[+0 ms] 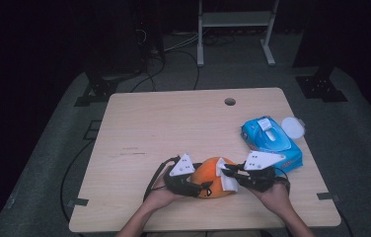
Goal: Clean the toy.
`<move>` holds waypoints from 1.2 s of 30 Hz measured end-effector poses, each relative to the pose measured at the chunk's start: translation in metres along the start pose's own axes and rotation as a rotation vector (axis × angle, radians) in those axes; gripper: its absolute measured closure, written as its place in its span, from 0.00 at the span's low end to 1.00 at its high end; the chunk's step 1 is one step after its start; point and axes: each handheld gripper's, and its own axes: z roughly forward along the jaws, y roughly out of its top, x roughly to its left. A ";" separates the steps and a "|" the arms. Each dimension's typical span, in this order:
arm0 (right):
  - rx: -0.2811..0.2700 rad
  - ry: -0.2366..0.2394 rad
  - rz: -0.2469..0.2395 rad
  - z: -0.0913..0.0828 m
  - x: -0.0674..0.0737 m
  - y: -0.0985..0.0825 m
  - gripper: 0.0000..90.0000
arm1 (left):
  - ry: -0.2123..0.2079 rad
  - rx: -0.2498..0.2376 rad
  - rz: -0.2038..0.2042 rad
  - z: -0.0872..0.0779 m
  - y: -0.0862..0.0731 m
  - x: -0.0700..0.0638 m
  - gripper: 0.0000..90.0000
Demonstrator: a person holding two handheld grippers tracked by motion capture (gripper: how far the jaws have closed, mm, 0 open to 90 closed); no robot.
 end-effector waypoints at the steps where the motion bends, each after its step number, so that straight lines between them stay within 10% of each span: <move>1: 0.004 -0.025 0.015 -0.005 -0.006 -0.004 0.90 | -0.002 0.001 0.006 0.000 0.000 0.000 0.37; 10: -0.020 -0.040 0.081 -0.018 -0.020 -0.011 0.90 | -0.009 0.010 0.083 0.000 0.003 -0.009 0.34; 16: -0.010 0.012 0.100 -0.010 -0.012 -0.013 0.90 | -0.033 0.034 -0.079 0.005 0.008 0.000 0.11; 22: -0.015 0.013 0.043 -0.009 -0.001 0.002 0.90 | 0.048 -0.011 0.020 -0.001 0.010 -0.006 0.41; 27: -0.024 -0.039 0.034 -0.010 -0.010 0.006 0.90 | 0.069 -0.001 0.135 -0.004 0.011 -0.009 0.45; 36: 0.007 -0.048 0.095 -0.018 -0.024 -0.016 0.90 | 0.020 -0.016 0.119 -0.007 0.001 -0.003 0.41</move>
